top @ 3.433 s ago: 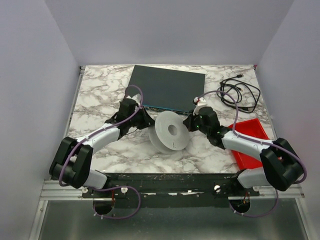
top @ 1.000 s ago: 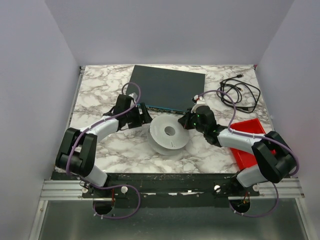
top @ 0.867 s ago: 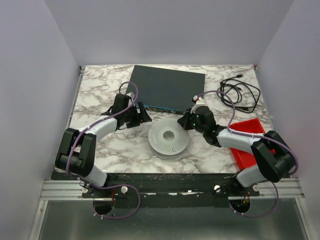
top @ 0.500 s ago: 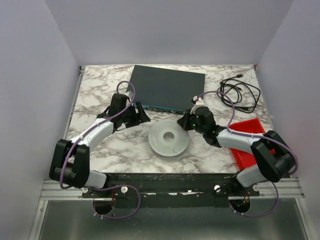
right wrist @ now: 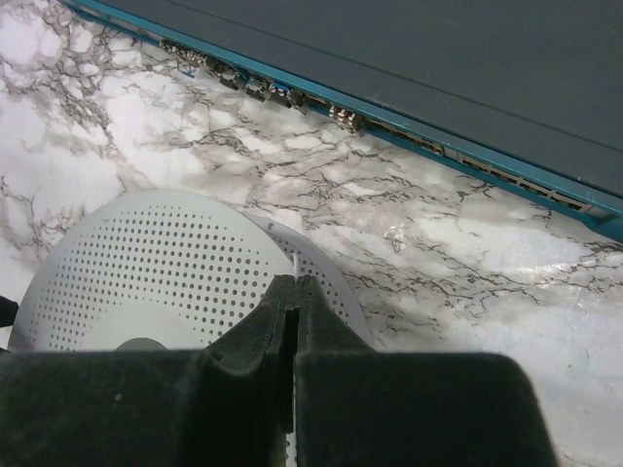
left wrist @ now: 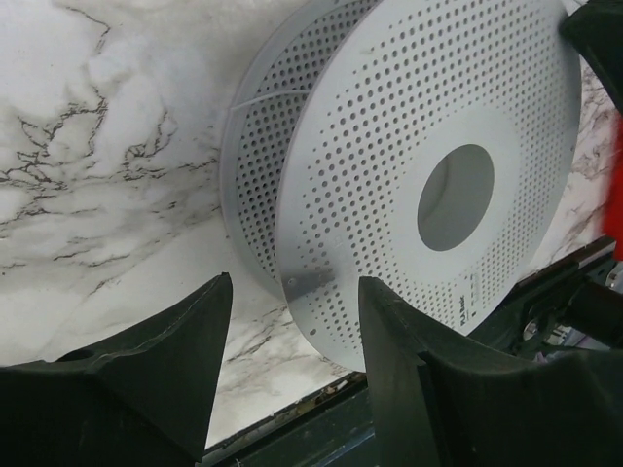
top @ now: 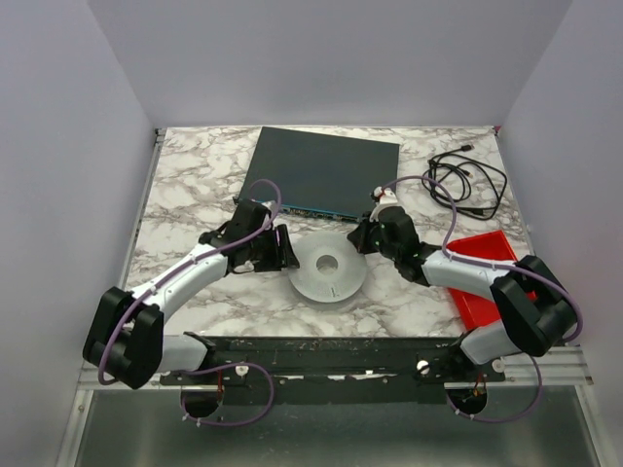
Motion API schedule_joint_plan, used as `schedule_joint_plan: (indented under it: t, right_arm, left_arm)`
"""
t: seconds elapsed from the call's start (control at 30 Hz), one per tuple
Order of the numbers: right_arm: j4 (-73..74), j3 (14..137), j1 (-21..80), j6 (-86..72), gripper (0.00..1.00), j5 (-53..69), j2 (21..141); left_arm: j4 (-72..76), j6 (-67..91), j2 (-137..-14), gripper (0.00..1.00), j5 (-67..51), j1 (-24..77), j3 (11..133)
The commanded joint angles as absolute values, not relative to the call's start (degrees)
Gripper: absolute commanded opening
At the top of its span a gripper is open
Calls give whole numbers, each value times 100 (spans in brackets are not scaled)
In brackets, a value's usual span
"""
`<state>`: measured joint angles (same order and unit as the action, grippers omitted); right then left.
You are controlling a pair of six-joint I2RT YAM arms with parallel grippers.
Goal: Wrap the cables
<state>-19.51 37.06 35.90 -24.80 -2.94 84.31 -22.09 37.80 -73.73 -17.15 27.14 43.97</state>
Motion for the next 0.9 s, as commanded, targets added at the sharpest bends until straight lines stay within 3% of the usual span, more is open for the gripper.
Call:
schedule_joint_plan:
  t: [0.0, 0.1, 0.23, 0.47, 0.87]
  right_arm:
    - [-1486, 3705, 3589, -2325, 1, -606, 8383]
    - [-1493, 3670, 3590, -2326, 1, -617, 8365]
    - [-1528, 3626, 3587, -2317, 1, -607, 8349]
    - [-1534, 3453, 3577, -2267, 1, -712, 8243]
    - [-1406, 3169, 3429, -2213, 1, -881, 7989]
  left_arm:
    - [-2215, 3974, -7447, 56, -1722, 2743, 4257]
    - [-1794, 4105, -7498, 55, -2077, 2747, 4089]
    - [-1452, 4251, -7794, 43, -2314, 2740, 4061]
    - [-1386, 4320, -8166, 0, -2151, 2661, 4354]
    - [-2234, 4030, -8587, 0, -1200, 2390, 5165]
